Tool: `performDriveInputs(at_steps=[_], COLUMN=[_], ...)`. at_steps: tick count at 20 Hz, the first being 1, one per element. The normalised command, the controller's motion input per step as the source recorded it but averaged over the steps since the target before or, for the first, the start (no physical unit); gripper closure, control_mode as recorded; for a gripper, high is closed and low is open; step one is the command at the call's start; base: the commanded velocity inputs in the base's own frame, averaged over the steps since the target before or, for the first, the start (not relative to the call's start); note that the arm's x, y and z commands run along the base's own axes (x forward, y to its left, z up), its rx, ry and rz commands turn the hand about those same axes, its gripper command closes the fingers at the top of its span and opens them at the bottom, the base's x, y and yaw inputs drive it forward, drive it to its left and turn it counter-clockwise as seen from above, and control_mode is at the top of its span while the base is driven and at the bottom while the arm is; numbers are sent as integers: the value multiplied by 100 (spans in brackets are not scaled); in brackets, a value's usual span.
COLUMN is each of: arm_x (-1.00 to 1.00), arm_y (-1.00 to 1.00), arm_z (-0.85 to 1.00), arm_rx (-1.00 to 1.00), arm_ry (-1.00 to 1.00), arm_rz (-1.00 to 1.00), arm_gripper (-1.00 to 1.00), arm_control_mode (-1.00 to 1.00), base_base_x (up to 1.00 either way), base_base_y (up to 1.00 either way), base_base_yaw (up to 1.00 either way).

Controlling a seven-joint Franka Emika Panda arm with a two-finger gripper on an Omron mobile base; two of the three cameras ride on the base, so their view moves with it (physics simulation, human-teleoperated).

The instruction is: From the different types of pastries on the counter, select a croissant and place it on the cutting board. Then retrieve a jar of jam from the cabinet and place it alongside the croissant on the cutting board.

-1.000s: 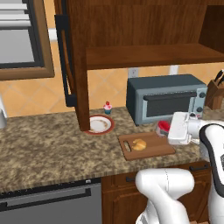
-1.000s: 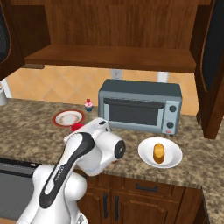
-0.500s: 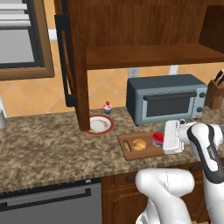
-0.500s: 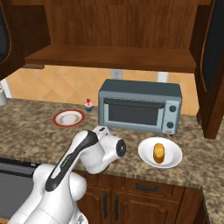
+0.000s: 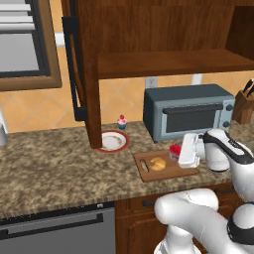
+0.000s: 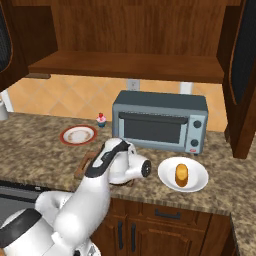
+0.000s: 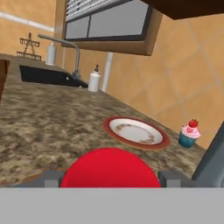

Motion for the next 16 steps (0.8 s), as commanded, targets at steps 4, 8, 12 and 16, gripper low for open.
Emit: performDriveInputs(at_steps=[4, 8, 12, 16], arm_x=[73, 44, 0, 0], arm_y=[-54, -25, 3, 17], arm_z=[-47, -16, -17, -72], arm_rx=[-14, -6, 0, 0], arm_ry=[12, 8, 1, -5], arm_rz=[0, 0, 0, 2], arm_gripper=[100, 100, 100, 100], arm_control_mode=[-100, -100, -100, -100], base_base_x=[0, 0, 0, 0], base_base_y=[0, 0, 0, 0], base_base_yaw=[0, 0, 0, 0])
